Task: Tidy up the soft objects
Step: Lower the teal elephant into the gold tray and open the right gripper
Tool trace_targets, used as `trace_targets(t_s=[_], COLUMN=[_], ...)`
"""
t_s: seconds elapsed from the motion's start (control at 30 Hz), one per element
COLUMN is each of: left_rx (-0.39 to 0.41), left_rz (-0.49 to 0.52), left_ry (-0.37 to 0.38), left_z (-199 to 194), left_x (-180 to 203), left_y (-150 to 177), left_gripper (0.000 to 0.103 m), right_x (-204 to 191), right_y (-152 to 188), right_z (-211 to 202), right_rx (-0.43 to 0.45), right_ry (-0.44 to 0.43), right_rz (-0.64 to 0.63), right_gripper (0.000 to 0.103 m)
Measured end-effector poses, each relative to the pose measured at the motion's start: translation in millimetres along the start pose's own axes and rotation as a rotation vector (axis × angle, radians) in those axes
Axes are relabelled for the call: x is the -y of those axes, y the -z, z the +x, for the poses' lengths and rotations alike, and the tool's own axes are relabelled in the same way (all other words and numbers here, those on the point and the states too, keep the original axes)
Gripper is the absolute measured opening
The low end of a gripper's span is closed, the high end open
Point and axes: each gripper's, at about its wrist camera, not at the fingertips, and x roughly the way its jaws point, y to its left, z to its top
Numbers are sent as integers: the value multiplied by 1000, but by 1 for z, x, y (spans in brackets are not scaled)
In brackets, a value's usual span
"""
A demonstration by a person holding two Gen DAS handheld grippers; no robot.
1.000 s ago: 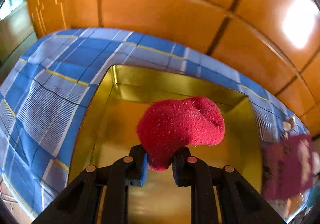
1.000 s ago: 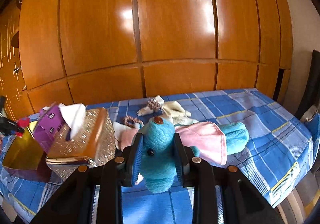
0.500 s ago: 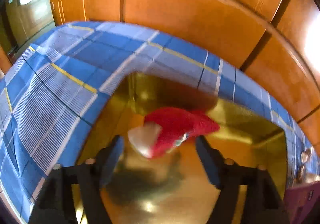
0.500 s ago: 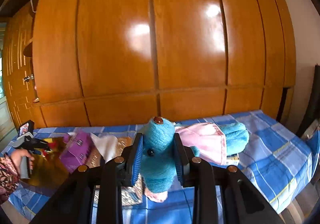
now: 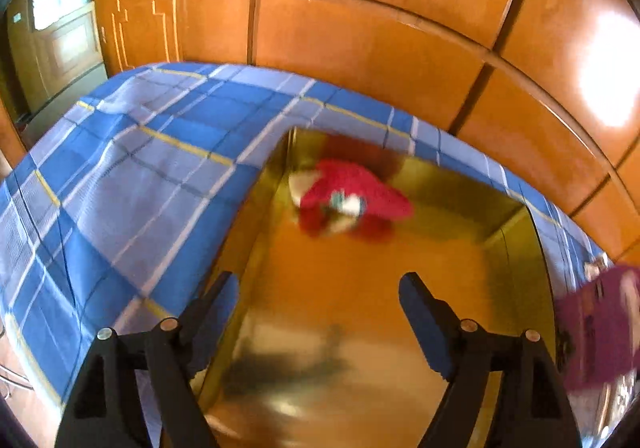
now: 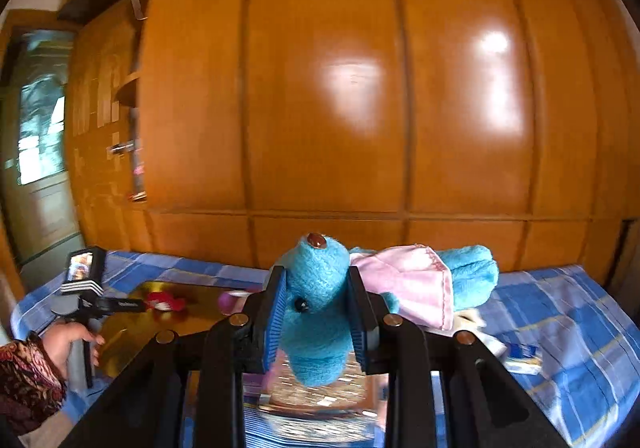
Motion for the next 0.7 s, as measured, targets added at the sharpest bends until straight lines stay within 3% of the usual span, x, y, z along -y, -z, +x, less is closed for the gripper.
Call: trace_targets(t_s=[0.13,0.4,0.7], left_rx=[-2,55,57], left_rz=[8,61,14], left_ry=[34,-19,-53], left_z=[-17,-44,-48], left_x=[-5,-19,-54], left_y=[19,44,55], left_gripper=[83,85,87], right_x=[-42,-126,-184], right_y=[-8,-10,25], right_z=[23,81,187], right_rx=[-22,-104,-331], right_ry=[-112,-305,-329], right_rz=[-63,-180,-255], right_gripper=[28,28,28])
